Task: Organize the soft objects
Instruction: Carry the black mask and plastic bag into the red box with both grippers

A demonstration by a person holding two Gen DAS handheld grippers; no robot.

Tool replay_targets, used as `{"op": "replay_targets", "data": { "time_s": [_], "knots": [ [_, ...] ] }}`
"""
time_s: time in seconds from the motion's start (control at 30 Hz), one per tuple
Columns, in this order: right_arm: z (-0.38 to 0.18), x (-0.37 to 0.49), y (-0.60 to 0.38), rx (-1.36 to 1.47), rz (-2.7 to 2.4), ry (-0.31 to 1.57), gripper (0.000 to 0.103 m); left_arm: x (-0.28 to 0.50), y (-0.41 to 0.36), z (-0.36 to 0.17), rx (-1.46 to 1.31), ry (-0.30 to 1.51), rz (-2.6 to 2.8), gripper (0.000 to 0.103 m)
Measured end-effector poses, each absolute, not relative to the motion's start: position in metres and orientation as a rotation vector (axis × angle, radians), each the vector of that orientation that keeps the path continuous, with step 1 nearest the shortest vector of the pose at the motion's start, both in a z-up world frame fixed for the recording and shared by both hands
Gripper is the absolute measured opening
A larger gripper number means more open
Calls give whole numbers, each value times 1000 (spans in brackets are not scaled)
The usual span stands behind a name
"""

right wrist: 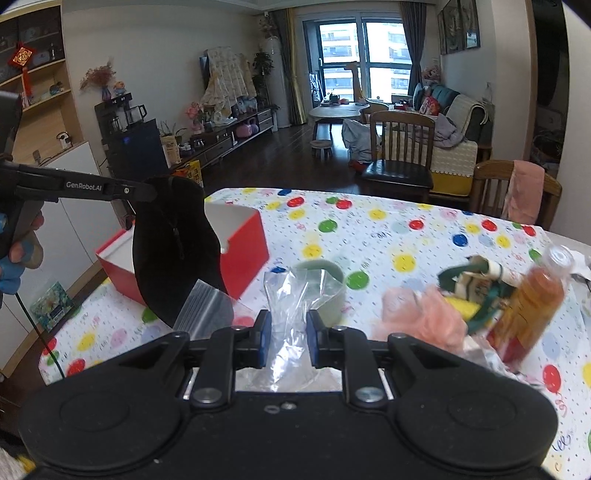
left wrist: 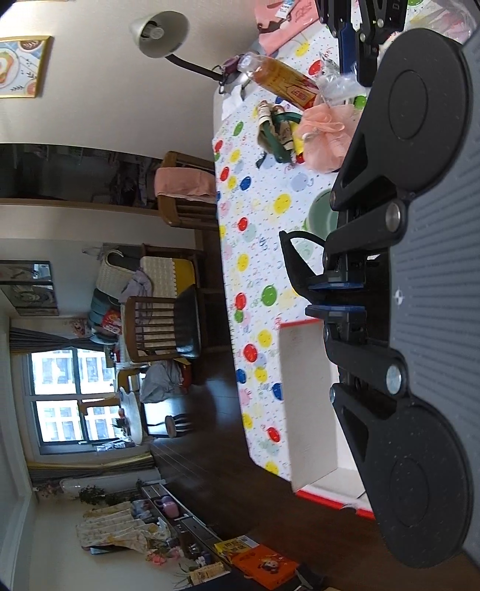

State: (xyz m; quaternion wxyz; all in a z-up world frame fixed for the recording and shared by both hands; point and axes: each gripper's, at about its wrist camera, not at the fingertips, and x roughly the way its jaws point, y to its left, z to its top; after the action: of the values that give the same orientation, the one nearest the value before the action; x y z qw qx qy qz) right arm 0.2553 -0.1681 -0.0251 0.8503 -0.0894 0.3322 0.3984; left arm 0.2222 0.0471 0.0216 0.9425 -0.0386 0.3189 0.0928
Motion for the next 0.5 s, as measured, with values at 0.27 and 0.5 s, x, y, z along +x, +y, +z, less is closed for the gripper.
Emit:
{"op": "replay_targets", "data": {
  "time_s": [0.27, 0.5],
  "knots": [
    [-8, 257, -105, -204, 864, 686, 19, 221, 98, 53, -72, 603, 170, 8],
    [3, 265, -44, -228, 880, 672, 19, 223, 146, 76, -32, 570, 181, 8]
  ]
}}
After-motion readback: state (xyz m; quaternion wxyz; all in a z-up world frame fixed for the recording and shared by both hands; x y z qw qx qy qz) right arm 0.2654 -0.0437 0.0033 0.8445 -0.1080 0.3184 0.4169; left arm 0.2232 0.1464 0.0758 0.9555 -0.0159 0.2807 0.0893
